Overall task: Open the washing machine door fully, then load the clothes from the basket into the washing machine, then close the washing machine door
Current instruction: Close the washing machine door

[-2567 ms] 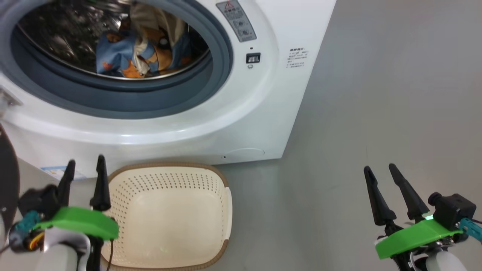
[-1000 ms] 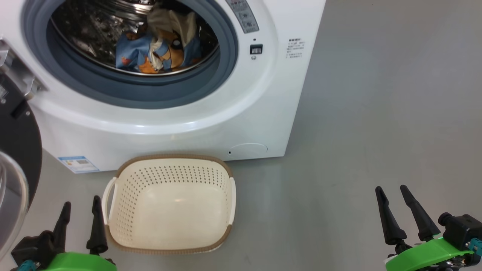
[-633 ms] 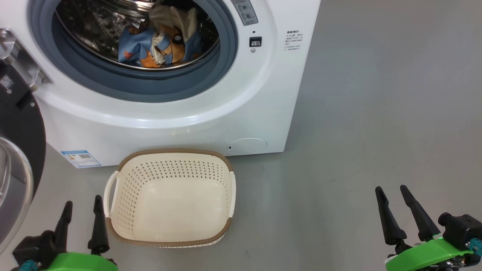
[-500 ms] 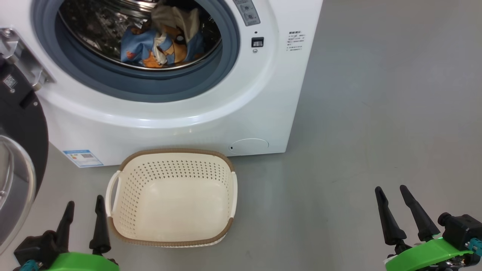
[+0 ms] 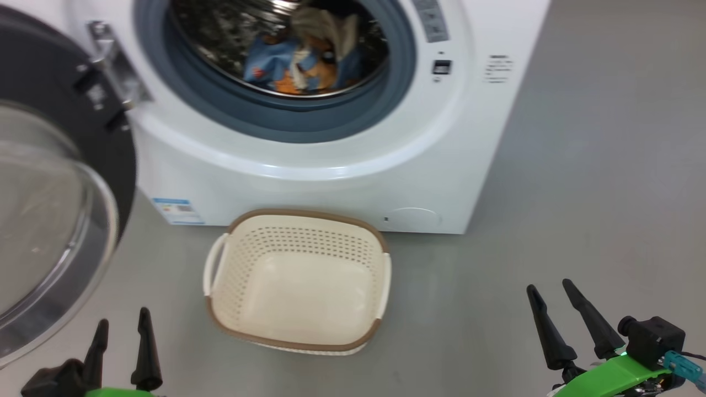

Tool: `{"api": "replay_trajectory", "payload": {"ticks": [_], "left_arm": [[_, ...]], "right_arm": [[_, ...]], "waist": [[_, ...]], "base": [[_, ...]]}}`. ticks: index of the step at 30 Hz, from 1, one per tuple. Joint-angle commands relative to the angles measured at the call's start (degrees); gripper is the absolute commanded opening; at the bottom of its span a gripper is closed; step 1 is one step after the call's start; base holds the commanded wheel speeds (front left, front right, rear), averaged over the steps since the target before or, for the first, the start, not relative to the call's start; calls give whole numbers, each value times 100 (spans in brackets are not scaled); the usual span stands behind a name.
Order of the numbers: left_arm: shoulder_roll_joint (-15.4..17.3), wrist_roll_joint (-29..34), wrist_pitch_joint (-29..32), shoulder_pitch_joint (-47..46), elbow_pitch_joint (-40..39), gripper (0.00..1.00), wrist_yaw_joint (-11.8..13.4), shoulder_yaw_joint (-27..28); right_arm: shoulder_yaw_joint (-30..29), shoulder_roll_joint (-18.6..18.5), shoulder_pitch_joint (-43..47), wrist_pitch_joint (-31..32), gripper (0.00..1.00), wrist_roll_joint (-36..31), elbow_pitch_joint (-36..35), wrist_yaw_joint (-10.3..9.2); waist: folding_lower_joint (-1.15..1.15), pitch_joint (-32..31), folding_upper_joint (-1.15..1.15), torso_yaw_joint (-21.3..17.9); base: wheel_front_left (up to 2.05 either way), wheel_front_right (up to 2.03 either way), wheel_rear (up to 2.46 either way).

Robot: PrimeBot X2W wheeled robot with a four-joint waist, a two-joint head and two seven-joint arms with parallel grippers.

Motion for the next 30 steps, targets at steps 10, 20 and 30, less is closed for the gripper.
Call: {"api": "replay_trajectory", "payload": {"ticks": [10,20,30], "left_arm": [[-28,-47,-37,238,-176,100,-9,367],[-48,-339,-37,411,-212,100,-8,350],[-49,-609,-37,560,-432,100,120,367]], "right_arm": [[430,-198,-158,-28,100,178,-42,14],[535,-198,-203,-28,100,205,-3,14],[766,-266,-397,-28,100,240,65,14]], "waist": [[0,-215,0,1396],[0,-288,0,2230],[0,-199,0,2411]], "base": [[0,0,0],[0,0,0],[0,0,0]]}}
